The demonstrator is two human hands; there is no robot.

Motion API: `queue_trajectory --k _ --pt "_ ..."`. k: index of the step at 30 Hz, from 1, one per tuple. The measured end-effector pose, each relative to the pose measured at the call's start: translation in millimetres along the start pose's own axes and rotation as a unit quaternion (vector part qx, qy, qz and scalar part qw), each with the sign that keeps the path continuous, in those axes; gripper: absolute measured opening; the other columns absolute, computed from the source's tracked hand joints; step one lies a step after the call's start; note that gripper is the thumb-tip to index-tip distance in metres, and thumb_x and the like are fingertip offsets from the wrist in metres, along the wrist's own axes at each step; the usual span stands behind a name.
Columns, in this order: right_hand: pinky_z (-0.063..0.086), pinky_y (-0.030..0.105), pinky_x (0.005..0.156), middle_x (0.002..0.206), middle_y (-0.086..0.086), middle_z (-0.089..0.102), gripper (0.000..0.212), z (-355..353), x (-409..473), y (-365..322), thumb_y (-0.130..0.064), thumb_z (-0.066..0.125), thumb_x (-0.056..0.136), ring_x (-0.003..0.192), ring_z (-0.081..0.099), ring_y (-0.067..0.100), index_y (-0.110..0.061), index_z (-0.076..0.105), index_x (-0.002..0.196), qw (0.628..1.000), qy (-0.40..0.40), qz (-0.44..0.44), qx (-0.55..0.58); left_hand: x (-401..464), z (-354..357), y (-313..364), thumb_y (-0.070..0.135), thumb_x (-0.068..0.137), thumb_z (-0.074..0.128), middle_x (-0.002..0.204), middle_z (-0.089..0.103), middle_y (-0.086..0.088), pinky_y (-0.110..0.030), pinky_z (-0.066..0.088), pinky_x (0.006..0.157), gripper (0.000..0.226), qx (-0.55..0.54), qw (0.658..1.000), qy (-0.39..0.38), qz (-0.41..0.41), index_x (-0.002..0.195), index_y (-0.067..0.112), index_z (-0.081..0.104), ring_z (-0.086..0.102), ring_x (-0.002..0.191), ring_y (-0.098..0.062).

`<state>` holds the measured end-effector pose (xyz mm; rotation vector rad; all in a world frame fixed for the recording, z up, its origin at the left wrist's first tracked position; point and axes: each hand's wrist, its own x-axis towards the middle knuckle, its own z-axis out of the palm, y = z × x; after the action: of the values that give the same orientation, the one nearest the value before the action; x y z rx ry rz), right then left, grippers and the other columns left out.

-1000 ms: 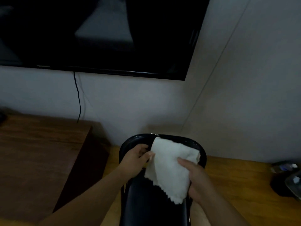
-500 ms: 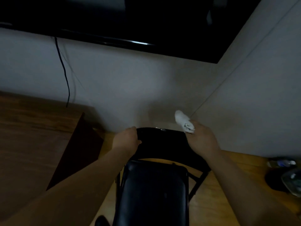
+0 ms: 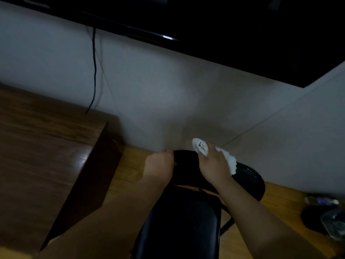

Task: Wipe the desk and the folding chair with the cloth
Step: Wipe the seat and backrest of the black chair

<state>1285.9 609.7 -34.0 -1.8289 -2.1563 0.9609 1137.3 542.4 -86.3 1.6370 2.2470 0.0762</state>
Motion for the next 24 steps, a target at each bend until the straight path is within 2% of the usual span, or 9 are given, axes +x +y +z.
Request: queue_trajectory --k 3,6,9,11,13,17,20,22,24 --pt "0.051 0.041 0.091 0.098 0.001 0.067 0.030 4 7 -5 -0.028 0.041 0.105 0.100 0.062 0.023 -0.016 0.059 0.126 0.999 -0.027 0.040 0.016 -4 2 -8 0.020 0.096 0.057 0.094 0.070 -0.006 -0.031 0.039 0.055 0.008 -0.028 1.000 0.005 -0.002 0.102 0.015 0.055 0.069 0.079 -0.025" --pt "0.047 0.025 0.069 0.084 -0.009 0.060 0.033 1 12 -7 -0.035 0.041 0.106 0.078 0.058 0.006 -0.013 0.062 0.119 0.995 -0.038 0.077 0.049 -9 4 -16 0.016 0.096 0.054 0.099 0.071 -0.010 -0.037 0.049 0.063 0.017 -0.070 0.997 -0.003 -0.011 0.113 0.013 0.052 0.070 0.086 -0.031" --pt "0.056 0.040 0.087 0.089 0.003 0.066 0.033 -3 20 -7 -0.041 0.044 0.103 0.082 0.064 0.018 -0.017 0.064 0.112 0.985 -0.056 0.128 0.103 -13 5 -20 0.014 0.097 0.052 0.105 0.071 -0.012 -0.041 0.057 0.075 0.030 -0.100 0.995 -0.017 -0.020 0.127 0.011 0.049 0.069 0.092 -0.032" --pt "0.052 0.040 0.088 0.099 0.009 0.068 0.038 -6 26 -11 -0.043 0.049 0.102 0.087 0.064 0.025 -0.013 0.064 0.120 0.969 -0.060 0.173 0.168 -16 6 -20 0.012 0.098 0.051 0.110 0.069 -0.014 -0.043 0.057 0.082 0.038 -0.132 0.991 -0.026 -0.026 0.135 0.008 0.044 0.068 0.096 -0.032" --pt "0.047 0.039 0.086 0.117 0.016 0.068 0.030 -7 32 -12 -0.042 0.056 0.100 0.104 0.065 0.035 -0.017 0.063 0.115 0.950 -0.050 0.193 0.242 -18 6 -19 0.012 0.099 0.051 0.116 0.067 -0.015 -0.042 0.056 0.087 0.041 -0.166 0.985 -0.028 -0.036 0.139 0.007 0.042 0.067 0.101 -0.031" --pt "0.049 0.040 0.091 0.102 0.010 0.064 0.053 -8 41 -20 -0.043 0.056 0.100 0.098 0.064 0.029 -0.005 0.055 0.138 0.874 -0.057 0.272 0.398 -24 6 -16 0.018 0.100 0.053 0.144 0.052 -0.017 -0.035 0.045 0.105 0.056 -0.228 0.972 -0.039 -0.043 0.151 0.005 0.033 0.056 0.125 -0.029" --pt "0.053 0.045 0.092 0.136 0.024 0.062 0.050 -16 37 -20 -0.032 0.061 0.098 0.126 0.060 0.043 -0.001 0.056 0.137 0.847 -0.065 0.259 0.460 -28 6 -15 0.019 0.102 0.052 0.157 0.036 -0.015 -0.031 0.035 0.115 0.064 -0.219 0.974 -0.048 -0.028 0.156 0.004 0.022 0.045 0.137 -0.024" --pt "0.054 0.044 0.089 0.141 0.027 0.058 0.050 -29 32 -17 -0.030 0.057 0.101 0.130 0.057 0.044 0.001 0.053 0.140 0.817 -0.069 0.240 0.520 -30 6 -13 0.021 0.102 0.052 0.160 0.031 -0.015 -0.031 0.031 0.118 0.065 -0.213 0.976 -0.043 -0.024 0.156 0.004 0.020 0.039 0.142 -0.023" --pt "0.054 0.047 0.097 0.135 0.022 0.063 0.049 -50 26 -12 -0.032 0.059 0.101 0.124 0.061 0.037 -0.001 0.055 0.138 0.792 -0.053 0.209 0.571 -30 5 -12 0.025 0.101 0.053 0.164 0.024 -0.015 -0.031 0.026 0.122 0.070 -0.213 0.976 -0.039 -0.024 0.157 0.003 0.016 0.030 0.148 -0.025"
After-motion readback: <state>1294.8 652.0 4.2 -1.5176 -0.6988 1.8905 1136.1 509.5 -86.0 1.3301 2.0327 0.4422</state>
